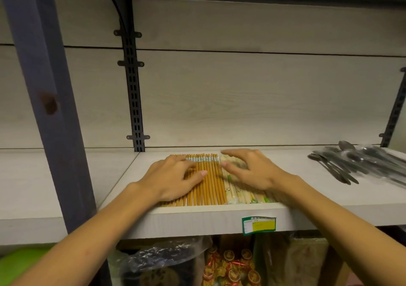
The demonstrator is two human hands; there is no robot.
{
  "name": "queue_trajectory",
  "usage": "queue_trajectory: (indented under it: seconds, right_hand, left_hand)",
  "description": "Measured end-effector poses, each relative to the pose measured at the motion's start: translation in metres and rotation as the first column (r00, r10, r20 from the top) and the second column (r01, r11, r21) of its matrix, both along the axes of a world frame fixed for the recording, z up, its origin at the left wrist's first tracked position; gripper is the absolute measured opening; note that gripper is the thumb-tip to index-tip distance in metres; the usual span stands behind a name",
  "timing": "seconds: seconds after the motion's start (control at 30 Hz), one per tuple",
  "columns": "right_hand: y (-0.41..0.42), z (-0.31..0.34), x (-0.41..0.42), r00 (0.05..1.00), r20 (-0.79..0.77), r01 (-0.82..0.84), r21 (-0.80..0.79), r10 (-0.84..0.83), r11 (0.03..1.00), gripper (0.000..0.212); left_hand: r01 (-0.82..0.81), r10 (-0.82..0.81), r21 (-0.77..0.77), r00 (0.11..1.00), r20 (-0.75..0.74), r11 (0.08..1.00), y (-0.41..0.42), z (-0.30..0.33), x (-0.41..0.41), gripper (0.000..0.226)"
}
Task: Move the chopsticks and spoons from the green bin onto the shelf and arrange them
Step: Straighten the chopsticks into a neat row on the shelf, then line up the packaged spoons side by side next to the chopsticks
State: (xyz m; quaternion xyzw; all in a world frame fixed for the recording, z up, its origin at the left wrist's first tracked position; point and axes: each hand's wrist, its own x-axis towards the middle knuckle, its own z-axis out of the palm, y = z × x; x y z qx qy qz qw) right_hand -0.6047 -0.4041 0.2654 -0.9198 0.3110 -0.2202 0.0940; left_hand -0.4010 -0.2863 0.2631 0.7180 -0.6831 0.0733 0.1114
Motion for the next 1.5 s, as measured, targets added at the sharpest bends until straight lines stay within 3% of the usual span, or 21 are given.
queue_trajectory:
  seconds: [0.13, 0.27, 0.43, 0.63, 0.77, 1.0, 1.17, 1.3, 1.5]
  right_hand:
    - [0.008, 0.007, -0.033, 0.985, -0.036, 0.163, -0.164, -0.171, 0.973, 0.063]
    - [0.011, 0.005, -0.084, 0.905, -0.075, 0.382, -0.285, -0.418, 0.879, 0.063]
    - [0.018, 0.002, -0.174, 0.832, 0.088, 0.553, -0.204, -0.548, 0.808, 0.055]
    - [0.0, -0.007, -0.278, 0.717, 0.149, 0.697, -0.139, -0.68, 0.704, 0.044]
    - [-0.023, -0.011, -0.33, 0.723, 0.182, 0.688, -0.114, -0.666, 0.716, 0.039]
    - [-0.075, -0.009, -0.39, 0.812, 0.179, 0.581, -0.156, -0.555, 0.799, 0.031]
    - [-0.101, 0.006, -0.384, 0.899, 0.172, 0.433, -0.205, -0.403, 0.878, 0.027]
    - [-0.118, 0.018, -0.369, 0.931, 0.211, 0.34, -0.208, -0.298, 0.917, 0.029]
    - [-0.133, 0.02, -0.331, 0.957, 0.208, 0.236, -0.165, -0.201, 0.958, 0.027]
  left_hand:
    - [0.052, -0.051, -0.042, 0.999, 0.019, 0.998, -0.009, 0.005, -0.023, 0.07]
    - [0.165, -0.165, -0.047, 0.986, 0.005, 0.985, -0.031, 0.007, -0.058, 0.067]
    - [0.21, -0.212, -0.069, 0.977, -0.026, 0.975, -0.051, 0.008, -0.109, 0.056]
    - [0.194, -0.196, -0.073, 0.98, -0.019, 0.978, -0.074, 0.009, -0.164, 0.05]
    - [0.159, -0.161, -0.076, 0.987, -0.02, 0.984, -0.097, 0.003, -0.212, 0.048]
    - [0.089, -0.094, -0.055, 0.991, -0.096, 0.995, -0.144, -0.007, -0.297, 0.045]
    - [0.001, -0.007, -0.045, 0.991, -0.133, 0.999, -0.165, -0.002, -0.321, 0.034]
    - [-0.009, 0.0, -0.043, 0.976, -0.219, 0.999, -0.181, 0.002, -0.329, 0.011]
    - [-0.006, -0.014, -0.062, 0.948, -0.318, 0.998, -0.201, -0.005, -0.329, 0.013]
